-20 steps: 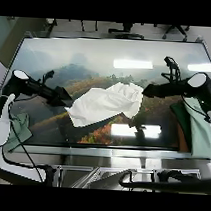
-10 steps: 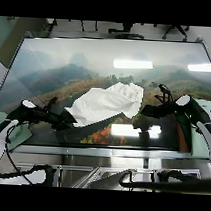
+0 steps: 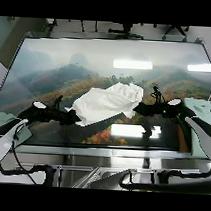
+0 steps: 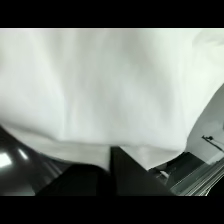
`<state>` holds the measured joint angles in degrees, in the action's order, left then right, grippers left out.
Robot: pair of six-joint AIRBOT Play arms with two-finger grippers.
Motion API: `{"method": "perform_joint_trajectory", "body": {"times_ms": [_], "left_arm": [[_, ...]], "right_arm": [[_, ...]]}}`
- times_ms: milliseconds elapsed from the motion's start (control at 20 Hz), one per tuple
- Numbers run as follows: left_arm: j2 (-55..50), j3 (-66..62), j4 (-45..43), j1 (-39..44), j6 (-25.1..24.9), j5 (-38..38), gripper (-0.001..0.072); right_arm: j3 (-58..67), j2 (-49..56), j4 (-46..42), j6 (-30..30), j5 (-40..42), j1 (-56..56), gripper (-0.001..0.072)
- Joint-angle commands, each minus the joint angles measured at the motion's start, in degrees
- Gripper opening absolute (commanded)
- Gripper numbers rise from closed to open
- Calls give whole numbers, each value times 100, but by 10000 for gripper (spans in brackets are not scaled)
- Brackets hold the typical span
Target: Fold the shirts.
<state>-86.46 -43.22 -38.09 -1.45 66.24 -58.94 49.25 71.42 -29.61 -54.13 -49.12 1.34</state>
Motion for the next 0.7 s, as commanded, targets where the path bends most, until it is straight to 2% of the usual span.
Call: {"method": "perform_joint_trajectory", "body": {"times_ms": [0,150,300,450,650], "left_arm": [[-376,-667,42,271,-63,-564,14],[-42,-1482,66,192,-7,-1368,13],[846,-2658,76,-90,422,-1947,12],[1757,-4275,74,-487,1027,-1945,13],[2636,-6459,61,-1012,1381,-1368,13]], "right_arm": [[120,55,909,638,-365,11,29],[654,-581,909,610,-1027,190,17],[1641,-1613,942,376,-1241,549,16],[2903,-2553,1228,378,-861,887,15],[4474,-3327,1228,378,50,1104,15]]}}
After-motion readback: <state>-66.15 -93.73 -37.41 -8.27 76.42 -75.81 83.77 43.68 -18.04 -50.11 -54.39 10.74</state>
